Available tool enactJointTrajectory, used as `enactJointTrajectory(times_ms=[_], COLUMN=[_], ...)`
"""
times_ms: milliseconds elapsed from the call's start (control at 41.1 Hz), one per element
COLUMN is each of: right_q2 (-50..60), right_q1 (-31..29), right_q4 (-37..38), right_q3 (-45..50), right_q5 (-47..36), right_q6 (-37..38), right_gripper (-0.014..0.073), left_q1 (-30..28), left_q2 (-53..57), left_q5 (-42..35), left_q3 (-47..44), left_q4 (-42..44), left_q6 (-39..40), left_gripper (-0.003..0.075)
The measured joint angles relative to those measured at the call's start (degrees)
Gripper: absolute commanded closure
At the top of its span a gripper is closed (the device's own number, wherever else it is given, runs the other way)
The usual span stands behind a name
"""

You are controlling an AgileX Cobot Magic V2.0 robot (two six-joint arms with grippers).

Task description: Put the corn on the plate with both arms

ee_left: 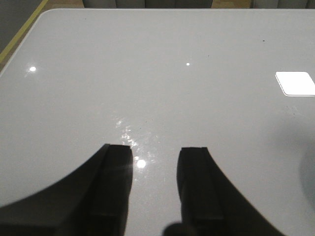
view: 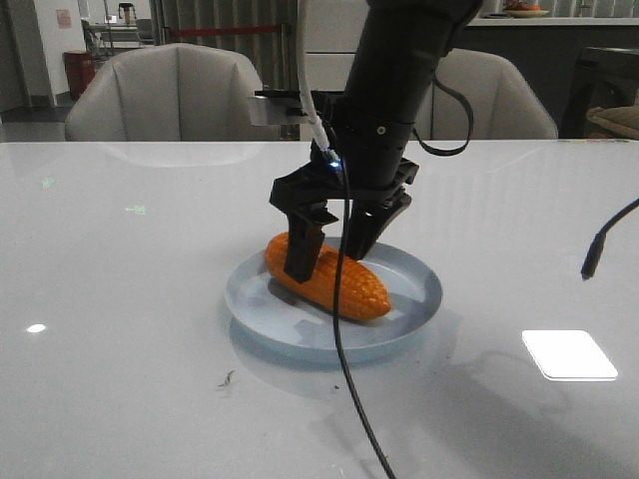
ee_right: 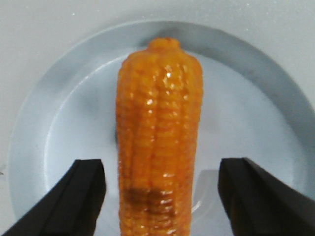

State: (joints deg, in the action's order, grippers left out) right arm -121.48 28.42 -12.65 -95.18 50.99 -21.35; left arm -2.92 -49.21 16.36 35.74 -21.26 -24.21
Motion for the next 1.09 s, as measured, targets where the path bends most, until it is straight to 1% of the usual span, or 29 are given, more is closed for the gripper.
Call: enactJointTrajectory(times_ms=[122, 219, 438, 584, 730, 851, 973, 1095], right_q2=[-0.3, -0.3, 1.4, 2.4, 2.7, 4.1, 8.0, 13.7], right_q1=[0.0, 0.0, 0.0, 0.0, -0.8, -3.6, -9.1, -15.5], right_q4=[-0.1, -0.2, -0.3, -0.3, -0.4, -0.5, -0.5, -0.4], right_q3=[-0.4, -2.7, -13.2, -21.1, -28.2, -30.7, -30.8, -30.8], right_q5=[0.1, 0.8, 3.3, 8.1, 16.8, 20.0, 20.7, 20.7], right_q6=[0.0, 0.0, 0.0, 2.0, 3.6, 5.9, 10.1, 11.3], right_gripper=[-0.0028, -0.0028, -0.0028, -0.0028, -0.0028, -0.0028, -0.0028, -0.0028], left_q1=[0.0, 0.0, 0.0, 0.0, 0.0, 0.0, 0.0, 0.0], left_q2=[0.0, 0.0, 0.0, 0.0, 0.0, 0.0, 0.0, 0.0], left_q5=[0.0, 0.0, 0.0, 0.0, 0.0, 0.0, 0.0, 0.0], left_q3=[0.0, 0.0, 0.0, 0.0, 0.0, 0.0, 0.0, 0.0], left_q4=[0.0, 0.0, 0.0, 0.0, 0.0, 0.0, 0.0, 0.0], left_q6=[0.0, 0.0, 0.0, 0.0, 0.0, 0.0, 0.0, 0.0], left_gripper=[0.0405, 0.0405, 0.0405, 0.0405, 0.0405, 0.0405, 0.0405, 0.0405])
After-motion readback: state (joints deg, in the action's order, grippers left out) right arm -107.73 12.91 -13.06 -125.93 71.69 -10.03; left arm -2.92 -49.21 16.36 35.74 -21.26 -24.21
